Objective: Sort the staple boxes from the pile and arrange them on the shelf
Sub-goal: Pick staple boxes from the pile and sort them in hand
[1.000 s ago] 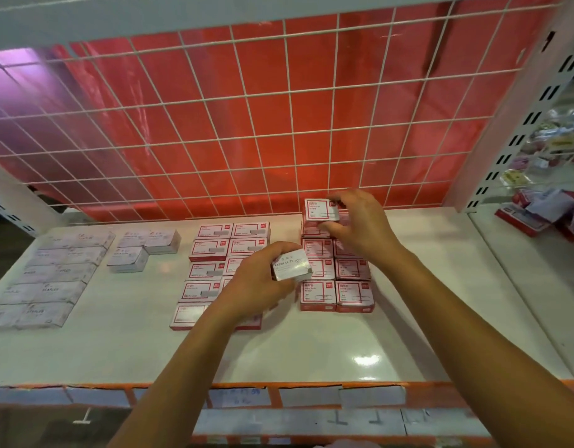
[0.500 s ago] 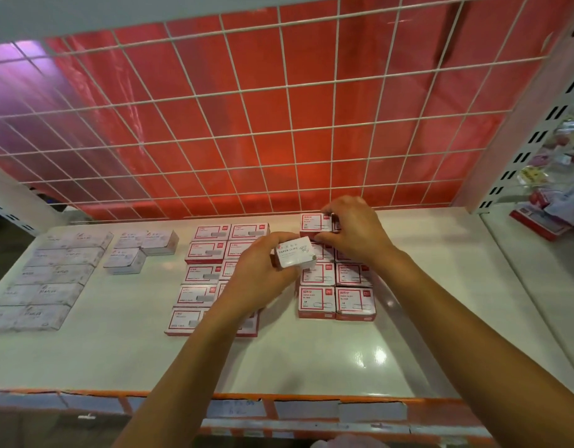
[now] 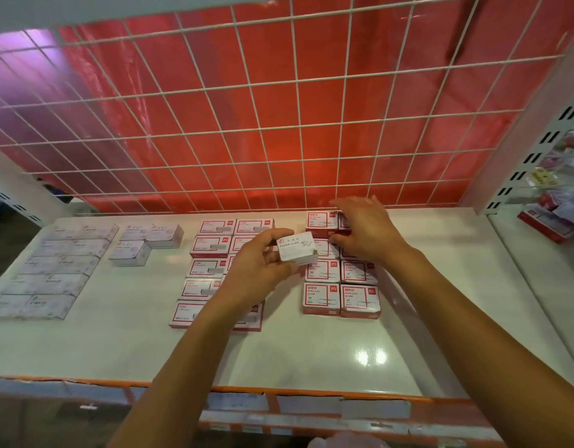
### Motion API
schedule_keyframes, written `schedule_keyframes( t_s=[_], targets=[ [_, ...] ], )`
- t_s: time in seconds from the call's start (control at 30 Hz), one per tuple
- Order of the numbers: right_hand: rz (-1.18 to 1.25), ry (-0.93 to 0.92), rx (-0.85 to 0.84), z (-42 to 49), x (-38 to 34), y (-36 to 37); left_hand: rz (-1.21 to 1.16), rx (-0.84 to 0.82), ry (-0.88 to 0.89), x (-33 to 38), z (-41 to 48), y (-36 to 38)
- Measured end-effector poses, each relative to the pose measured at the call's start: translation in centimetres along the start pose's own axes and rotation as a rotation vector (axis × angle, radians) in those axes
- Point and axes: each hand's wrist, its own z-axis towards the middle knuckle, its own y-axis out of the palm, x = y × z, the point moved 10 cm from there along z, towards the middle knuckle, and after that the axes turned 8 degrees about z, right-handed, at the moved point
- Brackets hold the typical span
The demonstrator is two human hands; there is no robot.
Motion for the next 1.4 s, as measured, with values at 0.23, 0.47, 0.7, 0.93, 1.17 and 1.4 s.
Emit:
schedule_keyframes(
  t_s=[0.23, 0.47, 0.7, 0.93, 1.17, 1.4],
  targets=[
    [0.166, -0.138, 0.129, -2.7, -4.9, -1.5, -0.107, 0.014, -0.042, -1.0, -0.8, -2.0],
    [0.245, -0.165, 0.044, -3.6, -9.4, 2.1, -0.109, 0.026, -0.054, -2.8, -1.6, -5.3],
    [0.356, -0.199, -0.147, -2.8, -15.4, 6.9, -0.132, -0.008, -0.072, -6.3, -2.1, -10.4],
    [0.339, -0.209, -0.106, -0.1, -20.9, 10.0, -0.099, 0.033, -0.075, -10.2, -2.2, -16.3],
    [0.296, -0.114, -0.056, 2.5, -23.8, 12.8, 0.244, 0.159, 0.018, -11.8, -1.4, -21.9],
    [0.181, -0.013, -0.048, 3.5, -25.0, 15.4, 0.757, 0.245, 0.15, -11.9, 0.1, -24.9]
  ],
)
